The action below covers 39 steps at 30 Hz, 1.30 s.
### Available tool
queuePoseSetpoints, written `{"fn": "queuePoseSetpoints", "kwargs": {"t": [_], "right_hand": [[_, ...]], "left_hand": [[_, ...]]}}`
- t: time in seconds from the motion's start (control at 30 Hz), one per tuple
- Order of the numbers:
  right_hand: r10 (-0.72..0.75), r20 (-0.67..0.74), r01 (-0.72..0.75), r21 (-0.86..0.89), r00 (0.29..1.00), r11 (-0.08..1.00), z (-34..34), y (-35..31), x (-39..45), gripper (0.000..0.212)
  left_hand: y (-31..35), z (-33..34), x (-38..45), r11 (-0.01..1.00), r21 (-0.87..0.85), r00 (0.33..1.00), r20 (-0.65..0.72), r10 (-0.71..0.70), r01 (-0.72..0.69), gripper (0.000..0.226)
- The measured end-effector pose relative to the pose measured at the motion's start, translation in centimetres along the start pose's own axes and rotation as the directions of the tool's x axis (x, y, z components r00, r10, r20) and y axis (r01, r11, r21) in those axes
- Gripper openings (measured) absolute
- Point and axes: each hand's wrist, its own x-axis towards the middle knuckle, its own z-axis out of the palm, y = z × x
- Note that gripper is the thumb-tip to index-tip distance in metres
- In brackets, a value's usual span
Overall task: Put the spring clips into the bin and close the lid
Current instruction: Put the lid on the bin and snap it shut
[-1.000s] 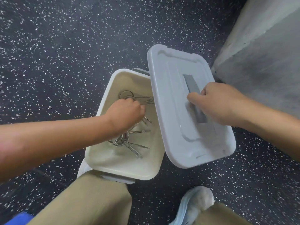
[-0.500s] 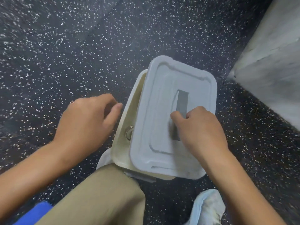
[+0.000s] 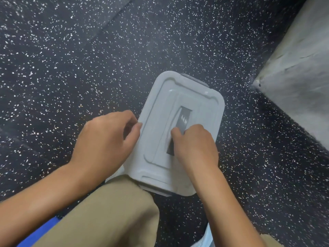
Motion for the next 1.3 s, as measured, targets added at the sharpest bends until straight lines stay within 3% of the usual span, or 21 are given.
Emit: {"fn": "queuePoseSetpoints", "kwargs": {"t": [0.1,0.23,0.37,0.43,0.5,0.57,0.63,0.73,0.83,1.03,1.3], "right_hand": [[-0.046,-0.023,0.045,-0.053,0.999,0.998,0.1,0.5,0.0,0.042],[-0.135,-0.21,0.108,-0.135,0.968,0.985,-2.2,0.9,1.2,0.047],[-0.388,-0.448,0.369,-0.134,0.805,0.92,-4.9,0.4,4.7,0.032],[-0.503,-0.413,0.449,-0.227,0.759,0.864,-5.4,0.0,6.8,0.037],[-0.563,-0.251,0.504,-0.262,0.788,0.823,-5.9,-0.4,8.8,0.05],[-0.548,-0.039,0.532,-0.19,0.836,0.825,-6.8,-0.7,10.7,0.066],[-0.481,0.134,0.491,-0.051,0.866,0.87,-7.7,-0.9,12.1,0.072],[-0.48,0.224,0.488,0.02,0.848,0.872,-8.4,-0.8,13.2,0.049],[-0.511,0.201,0.519,0.014,0.836,0.855,-8.8,-1.0,13.7,0.039],[-0.524,0.077,0.528,-0.058,0.849,0.847,-8.9,-1.5,13.4,0.048],[-0.552,-0.132,0.546,-0.081,0.823,0.834,-8.1,-1.1,12.4,0.043]], "left_hand": [[-0.3,0.8,-0.8,0.983,0.028,0.982,0.049,0.181,-0.182,0.018],[0.0,2.3,-1.9,0.868,0.092,0.871,0.116,0.477,-0.487,0.021],[0.2,4.1,-2.5,0.741,0.036,0.71,0.321,0.627,-0.671,0.046],[0.1,5.0,-3.2,0.687,0.039,0.615,0.484,0.622,-0.726,0.073],[-0.1,5.7,-3.8,0.647,0.067,0.554,0.588,0.59,-0.76,0.094],[-0.6,5.9,-4.1,0.623,0.091,0.539,0.608,0.583,-0.777,0.102],[-0.9,6.0,-4.3,0.591,0.1,0.533,0.571,0.624,-0.8,0.091],[-1.1,6.6,-4.5,0.557,0.116,0.541,0.461,0.703,-0.822,0.067],[-1.0,7.2,-4.6,0.557,0.117,0.553,0.399,0.732,-0.822,0.055],[-1.0,6.8,-3.9,0.514,0.103,0.497,0.472,0.728,-0.851,0.053],[-0.1,5.9,-3.0,0.59,0.031,0.516,0.522,0.679,-0.807,0.055]]}}
